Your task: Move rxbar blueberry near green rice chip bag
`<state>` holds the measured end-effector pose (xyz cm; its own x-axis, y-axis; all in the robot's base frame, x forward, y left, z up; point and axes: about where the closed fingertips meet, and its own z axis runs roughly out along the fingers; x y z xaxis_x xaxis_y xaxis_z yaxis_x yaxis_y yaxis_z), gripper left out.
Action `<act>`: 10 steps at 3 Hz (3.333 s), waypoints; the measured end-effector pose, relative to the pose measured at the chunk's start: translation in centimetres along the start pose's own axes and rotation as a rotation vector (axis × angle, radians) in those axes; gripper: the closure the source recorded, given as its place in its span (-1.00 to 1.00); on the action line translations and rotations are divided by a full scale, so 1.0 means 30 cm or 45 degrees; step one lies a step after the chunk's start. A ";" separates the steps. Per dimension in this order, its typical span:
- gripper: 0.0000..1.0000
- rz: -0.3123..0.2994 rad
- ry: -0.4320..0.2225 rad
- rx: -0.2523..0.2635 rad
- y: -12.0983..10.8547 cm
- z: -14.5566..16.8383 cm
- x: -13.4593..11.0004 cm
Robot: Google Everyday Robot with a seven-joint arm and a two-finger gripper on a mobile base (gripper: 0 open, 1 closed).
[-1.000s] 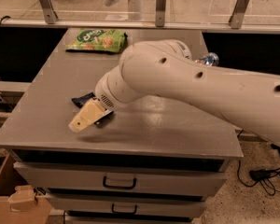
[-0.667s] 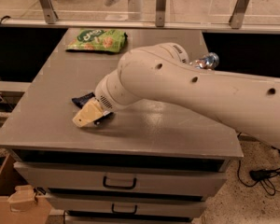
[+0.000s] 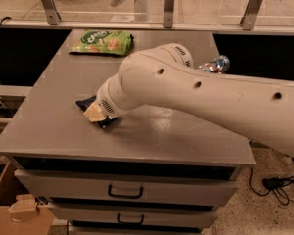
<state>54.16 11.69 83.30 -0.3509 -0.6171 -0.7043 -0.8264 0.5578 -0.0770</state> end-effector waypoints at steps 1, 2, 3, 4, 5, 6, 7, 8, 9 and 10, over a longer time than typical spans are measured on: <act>0.77 -0.012 -0.002 0.045 -0.015 -0.029 -0.014; 1.00 -0.068 -0.032 0.090 -0.053 -0.098 -0.073; 1.00 -0.148 -0.080 0.126 -0.143 -0.210 -0.163; 1.00 -0.236 -0.107 0.141 -0.147 -0.239 -0.210; 1.00 -0.236 -0.107 0.141 -0.147 -0.239 -0.210; 1.00 -0.245 -0.103 0.173 -0.181 -0.231 -0.209; 1.00 -0.279 -0.095 0.182 -0.301 -0.187 -0.217; 1.00 -0.349 -0.114 0.183 -0.445 -0.116 -0.262; 1.00 -0.389 -0.141 0.184 -0.561 -0.025 -0.302; 1.00 -0.420 -0.137 0.183 -0.644 0.063 -0.305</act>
Offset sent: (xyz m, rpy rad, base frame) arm 0.0196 -0.0204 0.0746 -0.0487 -0.1764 0.0156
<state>74.16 7.61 89.91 -0.0219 -0.7190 -0.6947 -0.8146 0.4157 -0.4045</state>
